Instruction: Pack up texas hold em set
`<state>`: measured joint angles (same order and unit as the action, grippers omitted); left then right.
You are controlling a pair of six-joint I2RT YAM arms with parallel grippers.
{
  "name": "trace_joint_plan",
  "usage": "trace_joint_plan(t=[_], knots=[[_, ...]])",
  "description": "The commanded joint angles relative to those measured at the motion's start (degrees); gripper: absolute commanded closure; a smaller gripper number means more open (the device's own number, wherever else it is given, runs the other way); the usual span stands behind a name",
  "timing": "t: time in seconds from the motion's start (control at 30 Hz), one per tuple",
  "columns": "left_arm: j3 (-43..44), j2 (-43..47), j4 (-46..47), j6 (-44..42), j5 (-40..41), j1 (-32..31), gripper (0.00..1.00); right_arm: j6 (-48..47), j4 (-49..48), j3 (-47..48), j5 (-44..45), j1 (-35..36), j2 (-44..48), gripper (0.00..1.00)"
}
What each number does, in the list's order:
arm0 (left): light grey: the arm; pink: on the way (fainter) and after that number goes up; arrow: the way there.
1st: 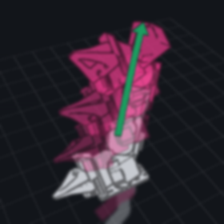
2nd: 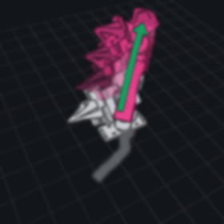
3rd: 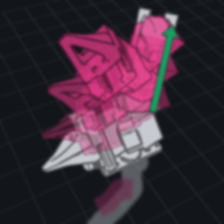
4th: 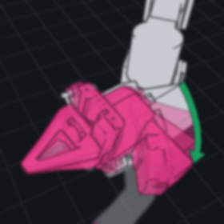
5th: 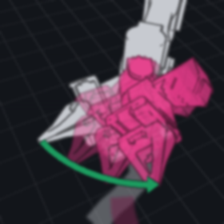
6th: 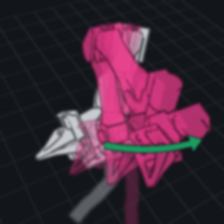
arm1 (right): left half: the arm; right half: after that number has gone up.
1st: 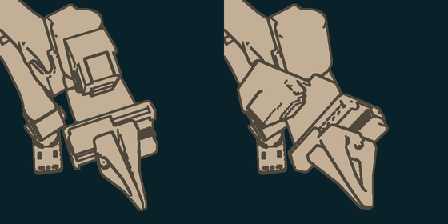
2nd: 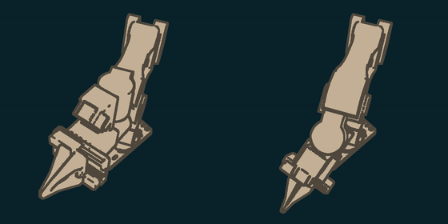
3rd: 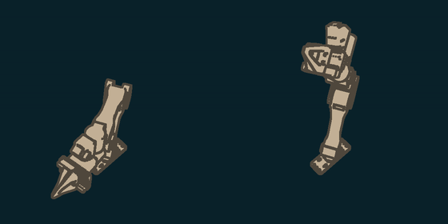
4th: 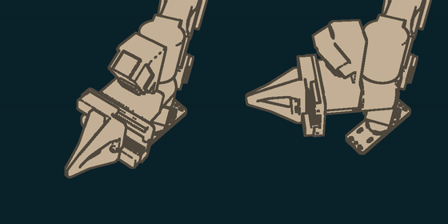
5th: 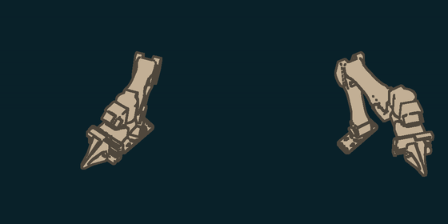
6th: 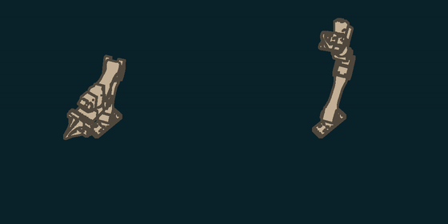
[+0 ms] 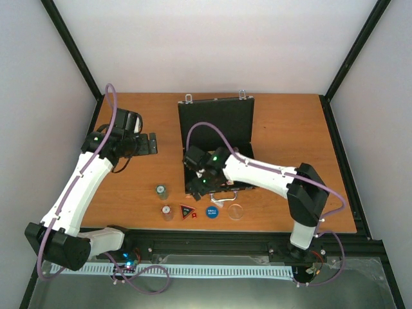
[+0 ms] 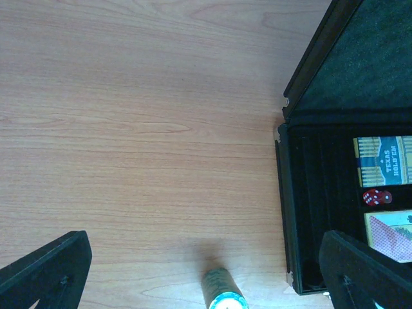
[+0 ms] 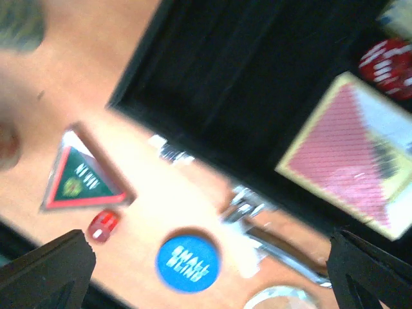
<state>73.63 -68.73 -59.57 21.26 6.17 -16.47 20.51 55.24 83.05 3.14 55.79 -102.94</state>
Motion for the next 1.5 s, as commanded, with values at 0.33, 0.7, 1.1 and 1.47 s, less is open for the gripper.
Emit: trace_joint_plan(t=[0.33, 0.7, 1.1, 1.47], knots=[[-1.26, 0.88, 1.20, 1.85, 0.15, 0.03, 0.00, 0.70, -1.92, -3.94, -7.02, 11.62, 0.99, 0.05], [-3.12, 1.69, 1.29, 2.32, 0.37, 0.03, 0.00, -0.34, -3.83, -1.58, -10.25, 13.15, -7.26, 0.18], [-3.27, 1.49, 1.11, 1.43, -0.06, -0.01, 0.00, 1.26, -4.76, -0.22, -8.11, 13.16, -11.54, 0.44], [-3.94, 2.11, 1.11, 0.51, 0.06, 0.03, 0.00, 2.42, -4.44, -0.67, -7.17, 13.20, -13.52, 0.53]])
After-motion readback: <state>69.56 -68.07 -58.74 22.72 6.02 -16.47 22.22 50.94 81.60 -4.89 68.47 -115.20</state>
